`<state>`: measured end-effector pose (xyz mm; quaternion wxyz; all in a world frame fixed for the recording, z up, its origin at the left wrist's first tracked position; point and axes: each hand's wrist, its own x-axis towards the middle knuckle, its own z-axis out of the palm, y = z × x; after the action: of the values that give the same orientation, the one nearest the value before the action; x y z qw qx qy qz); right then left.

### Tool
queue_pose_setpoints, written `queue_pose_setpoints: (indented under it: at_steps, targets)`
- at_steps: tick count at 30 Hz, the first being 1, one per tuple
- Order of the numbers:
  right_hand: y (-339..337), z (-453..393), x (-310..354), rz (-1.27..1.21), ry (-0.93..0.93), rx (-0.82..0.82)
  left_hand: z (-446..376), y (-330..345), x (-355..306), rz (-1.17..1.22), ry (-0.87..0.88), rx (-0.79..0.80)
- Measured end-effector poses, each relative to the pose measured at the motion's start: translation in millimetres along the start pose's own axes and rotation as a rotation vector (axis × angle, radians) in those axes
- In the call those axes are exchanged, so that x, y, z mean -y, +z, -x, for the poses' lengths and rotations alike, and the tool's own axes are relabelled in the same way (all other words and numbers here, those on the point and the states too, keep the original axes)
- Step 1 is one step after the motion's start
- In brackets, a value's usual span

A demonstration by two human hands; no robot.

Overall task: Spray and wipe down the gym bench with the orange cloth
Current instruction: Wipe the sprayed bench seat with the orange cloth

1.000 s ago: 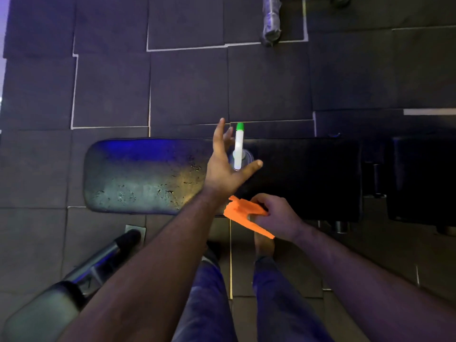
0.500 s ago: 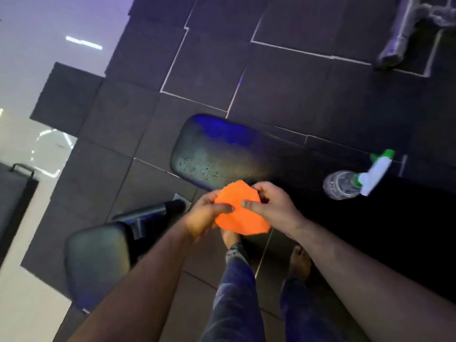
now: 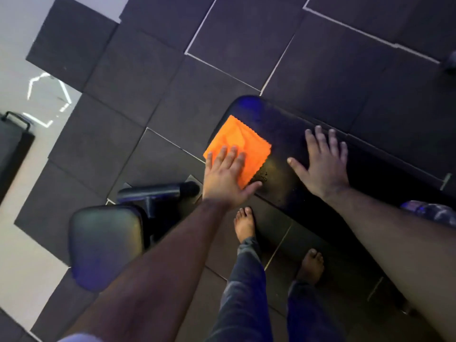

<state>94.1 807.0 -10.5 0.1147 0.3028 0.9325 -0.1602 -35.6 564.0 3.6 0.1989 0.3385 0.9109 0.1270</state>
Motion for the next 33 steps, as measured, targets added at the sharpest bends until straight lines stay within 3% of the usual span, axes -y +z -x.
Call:
queue_pose_setpoints:
  at_steps: [3,6,11,16,18,22,24,26,31,33]
  targets:
    - [15,2,-6,0.093,-0.033,-0.032,-18,18,-4,0.087,-0.144,-0.123]
    - [27,0,-8,0.121,-0.022,-0.090,-47,32,-22,0.060,-0.333,-0.122]
    - [37,-4,-13,0.127,-0.015,-0.109,-50,38,-9,0.074,-0.334,-0.145]
    - [39,-7,-15,0.124,-0.009,-0.095,-96,20,-17,0.132,-0.454,-0.127]
    - [40,-6,-16,0.123,-0.019,-0.077,-100,25,-31,0.062,-0.325,-0.115]
    - [41,-5,-18,0.112,-0.026,-0.069,-33,29,10,-0.130,0.260,0.049]
    - [39,-8,-16,0.119,-0.024,-0.057,-18,20,41,-0.214,0.323,0.140]
    - [40,-8,-15,0.136,-0.015,-0.048,-35,17,42,-0.196,0.236,0.119]
    - [46,-9,-20,0.141,-0.029,-0.065,-126,9,-38,0.045,-0.304,-0.076]
    - [47,-7,-20,0.147,-0.030,-0.066,-136,8,-54,0.021,-0.280,-0.045]
